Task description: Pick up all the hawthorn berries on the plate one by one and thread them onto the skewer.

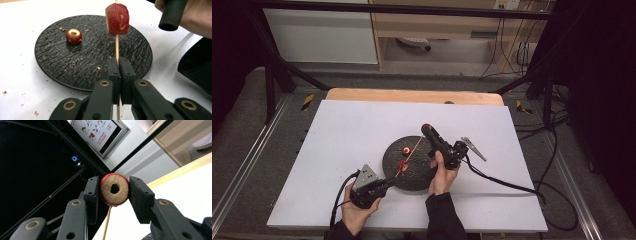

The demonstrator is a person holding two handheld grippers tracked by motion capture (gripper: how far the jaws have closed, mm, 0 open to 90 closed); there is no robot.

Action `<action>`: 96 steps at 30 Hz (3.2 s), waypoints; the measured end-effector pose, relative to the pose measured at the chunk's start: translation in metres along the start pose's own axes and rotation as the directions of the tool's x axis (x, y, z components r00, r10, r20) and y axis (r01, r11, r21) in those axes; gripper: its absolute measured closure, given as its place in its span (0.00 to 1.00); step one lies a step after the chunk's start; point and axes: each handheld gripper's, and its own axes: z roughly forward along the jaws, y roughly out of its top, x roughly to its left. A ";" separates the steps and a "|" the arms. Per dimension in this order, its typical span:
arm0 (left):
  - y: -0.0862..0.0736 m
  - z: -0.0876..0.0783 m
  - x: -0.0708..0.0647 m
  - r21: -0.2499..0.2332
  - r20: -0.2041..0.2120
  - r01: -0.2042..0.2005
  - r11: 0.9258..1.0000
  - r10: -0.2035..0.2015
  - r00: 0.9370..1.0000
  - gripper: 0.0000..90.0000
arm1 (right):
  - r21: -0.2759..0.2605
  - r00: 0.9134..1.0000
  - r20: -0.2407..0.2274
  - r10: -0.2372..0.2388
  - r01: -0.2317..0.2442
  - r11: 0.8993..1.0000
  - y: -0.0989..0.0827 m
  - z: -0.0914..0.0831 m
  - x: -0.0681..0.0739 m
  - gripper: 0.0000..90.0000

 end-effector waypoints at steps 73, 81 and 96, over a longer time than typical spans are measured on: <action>0.032 0.039 -0.012 -0.031 -0.036 0.089 0.996 -0.090 0.995 0.99 | 0.038 1.000 0.010 -0.029 0.029 0.999 -0.015 -0.009 0.002 0.69; 0.033 0.042 -0.011 -0.033 -0.023 0.088 0.996 -0.089 0.996 0.99 | 0.050 0.999 0.013 -0.051 0.050 0.997 -0.019 -0.013 0.003 0.69; 0.031 0.036 -0.004 -0.023 -0.016 0.065 0.998 -0.065 0.998 0.99 | 0.114 0.995 0.008 -0.097 0.095 0.989 -0.019 -0.018 0.005 0.57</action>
